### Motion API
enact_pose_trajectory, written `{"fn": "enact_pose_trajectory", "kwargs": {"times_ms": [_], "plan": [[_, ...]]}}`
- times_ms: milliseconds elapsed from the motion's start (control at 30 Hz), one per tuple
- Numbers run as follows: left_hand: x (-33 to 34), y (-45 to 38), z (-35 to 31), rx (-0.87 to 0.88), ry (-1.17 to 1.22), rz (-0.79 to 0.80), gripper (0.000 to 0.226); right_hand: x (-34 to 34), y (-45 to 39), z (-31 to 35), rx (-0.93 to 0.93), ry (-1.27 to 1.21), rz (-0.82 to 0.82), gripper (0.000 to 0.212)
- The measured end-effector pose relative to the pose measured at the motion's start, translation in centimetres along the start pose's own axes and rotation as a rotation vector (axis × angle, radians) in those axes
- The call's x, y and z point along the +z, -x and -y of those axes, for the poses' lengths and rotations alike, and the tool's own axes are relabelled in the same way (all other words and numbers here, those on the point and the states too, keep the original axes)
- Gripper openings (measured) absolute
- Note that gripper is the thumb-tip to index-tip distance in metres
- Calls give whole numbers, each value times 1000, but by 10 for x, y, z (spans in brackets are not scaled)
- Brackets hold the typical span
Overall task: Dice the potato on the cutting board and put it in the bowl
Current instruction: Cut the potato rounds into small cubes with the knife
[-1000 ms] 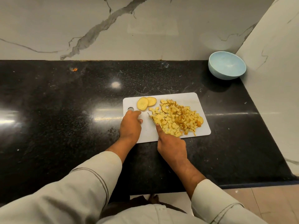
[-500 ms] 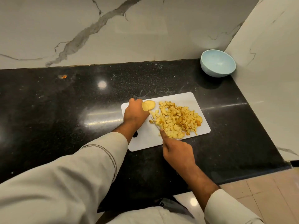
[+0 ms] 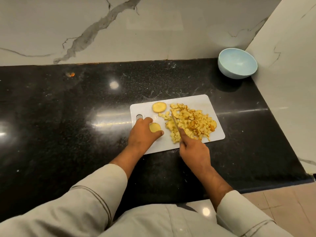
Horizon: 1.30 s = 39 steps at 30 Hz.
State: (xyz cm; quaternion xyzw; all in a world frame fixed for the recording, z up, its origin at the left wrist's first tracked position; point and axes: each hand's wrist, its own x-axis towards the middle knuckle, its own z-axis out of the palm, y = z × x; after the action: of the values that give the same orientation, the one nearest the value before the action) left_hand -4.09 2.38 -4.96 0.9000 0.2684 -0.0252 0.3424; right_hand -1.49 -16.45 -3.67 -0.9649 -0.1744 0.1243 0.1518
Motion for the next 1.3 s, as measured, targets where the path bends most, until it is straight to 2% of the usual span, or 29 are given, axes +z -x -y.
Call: {"fn": "enact_pose_trajectory", "kwargs": {"times_ms": [100, 200, 267, 367, 500, 633, 900, 1133, 1233, 1300], "plan": [[-6, 3, 4, 22, -9, 50, 87, -5, -1, -5, 2, -22, -13, 53], [-19, 0, 11, 142, -117, 211, 95, -7, 9, -2, -38, -71, -37, 53], [-23, -3, 13, 190, -187, 252, 90, -6, 15, 5, -49, -102, -38, 52], [-20, -5, 11, 168, -152, 225, 78, 1, 19, 14, -59, -87, -9, 53], [-14, -5, 7, 93, -99, 162, 77, 13, 19, 26, -49, 2, 47, 55], [-10, -2, 0, 70, -165, 107, 81, 21, 16, 38, -43, 108, 65, 63], [-8, 4, -9, 62, -162, 129, 68, 32, 10, 52, -18, 160, 99, 63], [-10, 4, -19, 51, -215, 147, 42, 38, 1, 57, -20, 161, 107, 67], [-10, 6, -21, 20, -131, 119, 16, 40, -3, 58, -33, 150, 107, 68], [-11, 7, -25, 0, -109, 112, 28, 40, -8, 59, -49, 171, 99, 68]]}}
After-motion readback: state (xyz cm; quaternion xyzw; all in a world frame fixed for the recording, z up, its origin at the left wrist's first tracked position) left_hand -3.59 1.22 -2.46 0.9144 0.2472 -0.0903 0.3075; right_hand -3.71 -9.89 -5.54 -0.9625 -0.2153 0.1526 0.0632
